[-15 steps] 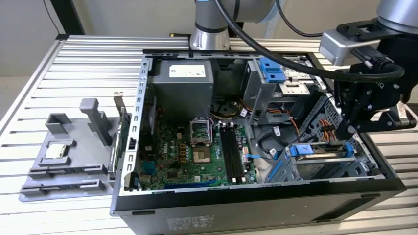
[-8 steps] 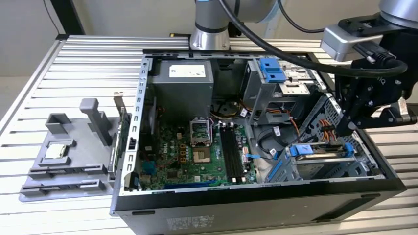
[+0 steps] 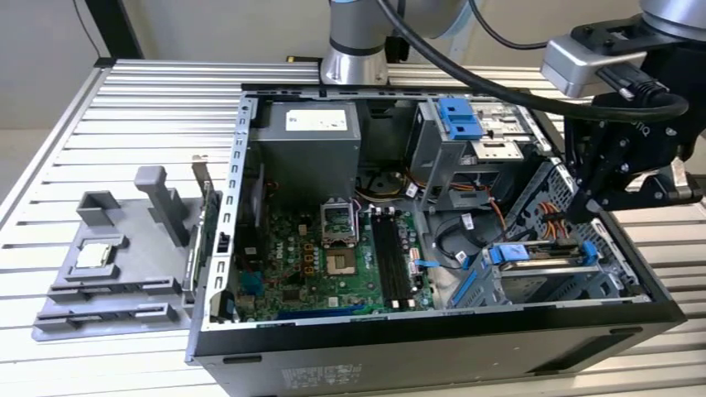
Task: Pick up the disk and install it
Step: 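Insert the first disk wire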
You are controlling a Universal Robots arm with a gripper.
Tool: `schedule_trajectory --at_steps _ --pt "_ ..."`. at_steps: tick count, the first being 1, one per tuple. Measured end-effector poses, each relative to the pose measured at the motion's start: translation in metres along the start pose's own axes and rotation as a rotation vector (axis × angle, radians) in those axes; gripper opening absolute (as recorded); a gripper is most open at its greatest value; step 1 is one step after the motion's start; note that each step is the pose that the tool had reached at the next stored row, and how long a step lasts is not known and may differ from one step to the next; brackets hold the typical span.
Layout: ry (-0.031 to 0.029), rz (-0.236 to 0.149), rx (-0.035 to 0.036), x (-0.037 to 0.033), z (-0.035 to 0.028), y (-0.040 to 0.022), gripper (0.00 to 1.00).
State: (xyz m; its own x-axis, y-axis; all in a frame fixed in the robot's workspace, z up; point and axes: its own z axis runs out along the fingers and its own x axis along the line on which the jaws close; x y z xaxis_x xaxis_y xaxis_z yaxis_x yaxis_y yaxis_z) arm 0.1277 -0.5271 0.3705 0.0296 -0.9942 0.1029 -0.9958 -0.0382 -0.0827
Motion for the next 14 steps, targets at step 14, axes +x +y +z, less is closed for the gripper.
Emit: schedule_trajectory --at_steps 14 --pt "-0.1264 0.012 -0.0234 0.0074 -0.0155 -0.0036 0.00"
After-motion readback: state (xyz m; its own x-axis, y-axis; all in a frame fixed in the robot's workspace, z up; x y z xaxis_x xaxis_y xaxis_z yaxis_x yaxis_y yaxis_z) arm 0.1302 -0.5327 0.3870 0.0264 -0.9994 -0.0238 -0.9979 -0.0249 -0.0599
